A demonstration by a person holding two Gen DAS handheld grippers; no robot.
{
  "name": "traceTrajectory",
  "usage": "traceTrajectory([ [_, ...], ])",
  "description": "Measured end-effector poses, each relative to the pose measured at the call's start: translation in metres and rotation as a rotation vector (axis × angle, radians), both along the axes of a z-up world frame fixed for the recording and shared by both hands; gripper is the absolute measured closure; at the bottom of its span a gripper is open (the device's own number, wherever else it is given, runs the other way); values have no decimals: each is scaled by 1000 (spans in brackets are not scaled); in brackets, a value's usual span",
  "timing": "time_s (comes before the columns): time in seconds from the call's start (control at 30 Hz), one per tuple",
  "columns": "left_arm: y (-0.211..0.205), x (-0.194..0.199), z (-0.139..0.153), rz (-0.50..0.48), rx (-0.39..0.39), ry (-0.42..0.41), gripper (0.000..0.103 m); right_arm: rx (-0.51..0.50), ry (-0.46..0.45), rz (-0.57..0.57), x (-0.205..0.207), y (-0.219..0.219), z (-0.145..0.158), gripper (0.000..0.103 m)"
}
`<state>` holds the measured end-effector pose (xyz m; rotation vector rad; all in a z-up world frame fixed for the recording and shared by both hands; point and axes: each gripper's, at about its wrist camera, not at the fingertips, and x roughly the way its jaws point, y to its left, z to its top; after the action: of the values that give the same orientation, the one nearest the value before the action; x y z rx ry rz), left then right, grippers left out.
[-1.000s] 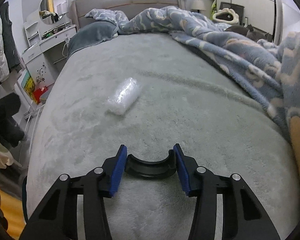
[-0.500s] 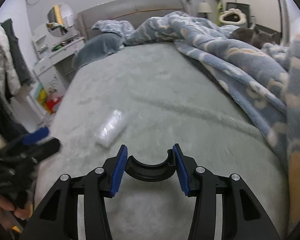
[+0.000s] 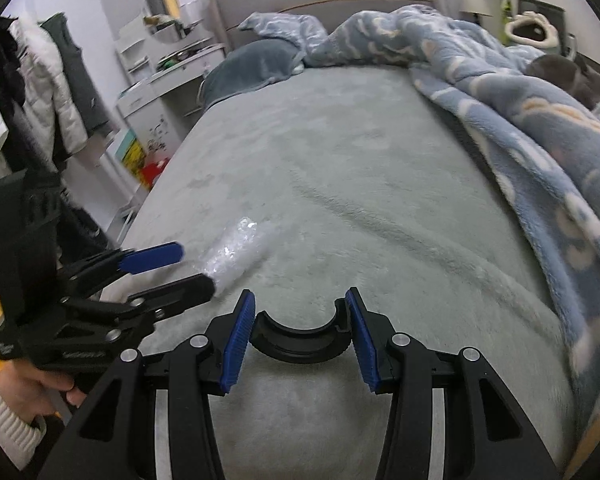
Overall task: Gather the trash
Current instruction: 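Grasp the black curved clip with the right gripper while the left grasps the clear wrapper, then drop the clear wrapper into the bin with the left gripper while the right carries the clip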
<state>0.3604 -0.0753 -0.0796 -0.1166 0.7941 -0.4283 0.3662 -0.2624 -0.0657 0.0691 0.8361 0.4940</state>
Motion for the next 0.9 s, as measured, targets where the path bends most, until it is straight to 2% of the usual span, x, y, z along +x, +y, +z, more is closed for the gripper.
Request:
traceTrajectory([
  [0.2,-6,13,-5,-30,-17,30,41,5,5,-11,12,-11,-3,56],
  [0.37,-11,19,-10,-37,-4,56,64,7,11,-20,20,-15,-5,56],
  [0.53,-4,15,-6,-54,-35,61,67,47,26,-24,22,-12,-4,56],
  [0.73,11,3,5,-48,-42,49,67,38,7,1,13,3,6,56],
  [0.9,24,-13,12,-29,-14,35,67,43,-4,5,0,16,14,56],
])
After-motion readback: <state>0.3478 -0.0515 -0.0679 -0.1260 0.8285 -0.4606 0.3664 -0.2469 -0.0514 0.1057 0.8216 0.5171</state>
